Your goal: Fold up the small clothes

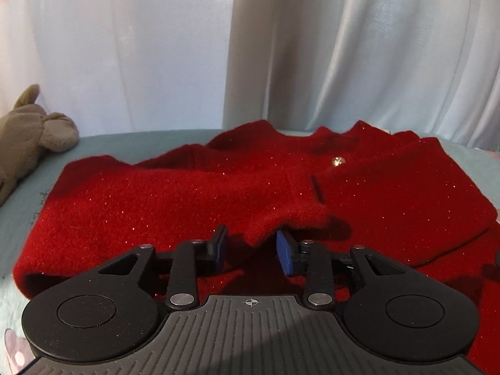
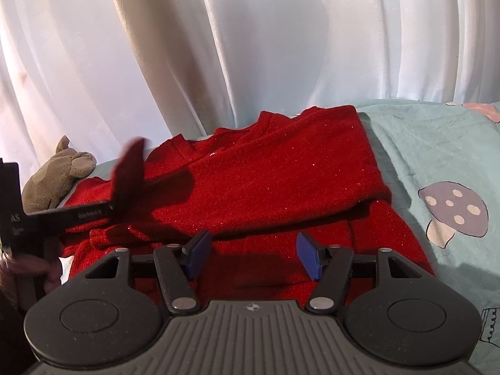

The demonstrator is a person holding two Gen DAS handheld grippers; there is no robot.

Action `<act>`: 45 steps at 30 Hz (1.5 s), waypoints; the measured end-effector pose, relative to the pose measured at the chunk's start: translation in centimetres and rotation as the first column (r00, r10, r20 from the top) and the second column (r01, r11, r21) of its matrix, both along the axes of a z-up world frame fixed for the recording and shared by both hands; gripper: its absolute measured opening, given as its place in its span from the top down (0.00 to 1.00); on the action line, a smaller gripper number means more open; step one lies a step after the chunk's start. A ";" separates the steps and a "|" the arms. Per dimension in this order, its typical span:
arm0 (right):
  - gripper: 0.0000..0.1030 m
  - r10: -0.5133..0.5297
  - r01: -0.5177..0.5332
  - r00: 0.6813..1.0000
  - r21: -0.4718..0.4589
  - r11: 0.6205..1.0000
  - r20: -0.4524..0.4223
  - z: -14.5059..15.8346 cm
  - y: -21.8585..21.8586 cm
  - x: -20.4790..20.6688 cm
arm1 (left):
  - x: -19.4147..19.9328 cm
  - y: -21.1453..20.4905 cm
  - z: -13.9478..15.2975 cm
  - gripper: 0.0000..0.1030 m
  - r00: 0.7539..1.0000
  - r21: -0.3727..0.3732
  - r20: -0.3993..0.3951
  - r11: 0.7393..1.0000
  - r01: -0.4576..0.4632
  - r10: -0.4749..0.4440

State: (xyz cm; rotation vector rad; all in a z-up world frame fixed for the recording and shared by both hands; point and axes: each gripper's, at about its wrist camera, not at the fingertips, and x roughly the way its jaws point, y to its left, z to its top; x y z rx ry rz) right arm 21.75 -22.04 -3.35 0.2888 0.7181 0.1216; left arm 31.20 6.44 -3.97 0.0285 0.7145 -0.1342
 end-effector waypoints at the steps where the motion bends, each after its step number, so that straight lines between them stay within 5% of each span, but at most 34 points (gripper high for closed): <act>1: 0.41 0.006 -0.006 1.000 0.002 1.000 0.000 0.0 -0.1 0.2 | -0.5 0.5 0.3 0.55 1.000 -0.019 0.004 1.000 -0.011 0.011; 9: 0.42 0.124 -0.122 0.992 0.135 0.983 -0.003 -0.4 2.0 4.5 | -3.0 5.2 0.9 0.50 0.976 -0.048 -0.044 0.975 -0.217 0.215; 15: 0.43 0.273 -0.237 0.960 0.334 0.912 -0.065 -2.4 6.2 10.6 | -3.5 6.1 0.5 0.50 0.971 -0.077 -0.072 0.969 -0.234 0.229; 21: 0.56 0.319 -0.180 0.930 0.529 0.829 -0.184 -6.3 8.7 15.4 | -2.8 6.2 0.0 0.50 0.968 -0.094 -0.081 0.965 -0.244 0.236; 22: 0.68 0.312 -0.175 0.934 0.538 0.825 -0.175 -6.4 9.1 15.6 | -2.8 6.3 0.0 0.50 0.967 -0.099 -0.083 0.964 -0.248 0.240; 24: 0.85 0.323 -0.201 0.932 0.507 0.838 -0.165 -6.2 9.9 16.0 | -2.9 6.6 0.1 0.54 0.963 -0.098 -0.088 0.960 -0.263 0.255; 34: 0.86 0.231 -0.246 0.969 0.261 0.933 0.089 1.4 3.8 11.2 | -3.4 8.0 0.9 0.78 0.950 -0.075 -0.079 0.948 -0.308 0.302; 38: 0.86 0.125 -0.133 0.991 0.170 0.976 0.057 1.1 -1.0 10.4 | -3.0 7.6 0.5 0.88 0.955 -0.109 -0.109 0.952 -0.287 0.276; 45: 0.68 0.035 0.009 0.991 0.325 0.946 -0.127 -3.9 -4.9 11.0 | -2.7 6.2 0.5 0.88 0.966 -0.090 -0.099 0.965 -0.247 0.238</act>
